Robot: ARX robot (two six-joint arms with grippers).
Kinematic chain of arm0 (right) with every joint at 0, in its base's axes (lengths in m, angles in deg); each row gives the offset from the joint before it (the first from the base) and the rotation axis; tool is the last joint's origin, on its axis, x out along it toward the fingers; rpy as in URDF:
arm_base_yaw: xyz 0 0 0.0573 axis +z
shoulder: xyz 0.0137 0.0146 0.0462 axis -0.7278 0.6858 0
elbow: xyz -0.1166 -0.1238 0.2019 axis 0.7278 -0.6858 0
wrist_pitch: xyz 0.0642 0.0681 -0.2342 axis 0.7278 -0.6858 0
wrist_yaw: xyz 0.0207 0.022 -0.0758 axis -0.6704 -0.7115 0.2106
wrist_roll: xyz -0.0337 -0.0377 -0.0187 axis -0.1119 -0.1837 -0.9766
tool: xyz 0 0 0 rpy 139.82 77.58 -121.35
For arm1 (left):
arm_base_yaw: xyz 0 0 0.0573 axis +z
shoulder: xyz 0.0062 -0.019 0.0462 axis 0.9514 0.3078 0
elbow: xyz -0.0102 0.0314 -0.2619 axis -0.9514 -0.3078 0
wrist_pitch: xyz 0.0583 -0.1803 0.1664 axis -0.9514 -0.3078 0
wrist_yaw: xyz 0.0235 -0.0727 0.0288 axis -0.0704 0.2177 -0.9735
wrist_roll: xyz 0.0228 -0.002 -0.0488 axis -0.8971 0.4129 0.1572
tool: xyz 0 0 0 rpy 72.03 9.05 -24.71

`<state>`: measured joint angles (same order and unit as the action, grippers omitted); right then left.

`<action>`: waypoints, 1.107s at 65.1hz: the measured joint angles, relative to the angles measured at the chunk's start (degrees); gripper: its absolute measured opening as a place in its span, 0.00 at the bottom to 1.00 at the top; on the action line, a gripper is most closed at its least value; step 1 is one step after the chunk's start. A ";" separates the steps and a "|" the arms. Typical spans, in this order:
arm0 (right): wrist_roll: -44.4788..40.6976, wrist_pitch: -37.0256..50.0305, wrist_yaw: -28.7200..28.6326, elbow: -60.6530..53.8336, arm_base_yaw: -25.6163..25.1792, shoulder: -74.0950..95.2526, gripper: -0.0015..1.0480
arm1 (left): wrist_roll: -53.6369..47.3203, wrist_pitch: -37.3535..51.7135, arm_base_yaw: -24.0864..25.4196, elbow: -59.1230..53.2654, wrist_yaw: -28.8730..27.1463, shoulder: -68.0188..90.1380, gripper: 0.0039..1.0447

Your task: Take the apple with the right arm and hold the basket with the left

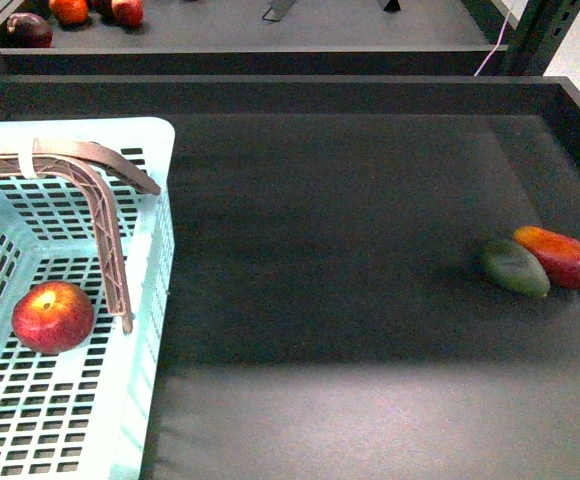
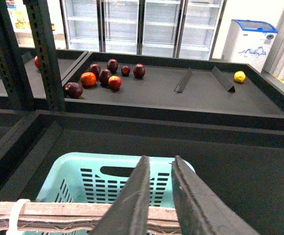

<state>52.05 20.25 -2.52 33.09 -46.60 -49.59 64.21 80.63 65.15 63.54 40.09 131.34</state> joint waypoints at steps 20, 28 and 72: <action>0.00 0.00 0.04 0.00 0.00 0.00 0.92 | -1.05 -7.19 6.62 -4.63 6.38 -11.82 0.03; 0.00 0.00 0.00 0.00 -0.02 0.00 0.92 | -1.07 -8.44 6.67 -6.16 6.49 -14.97 0.03; 0.00 0.00 0.00 0.00 0.00 0.00 0.92 | -1.22 -25.73 6.69 -7.41 6.51 -34.38 0.03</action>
<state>52.05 20.25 -2.52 33.09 -46.60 -49.59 62.99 54.90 71.84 56.13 46.60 96.96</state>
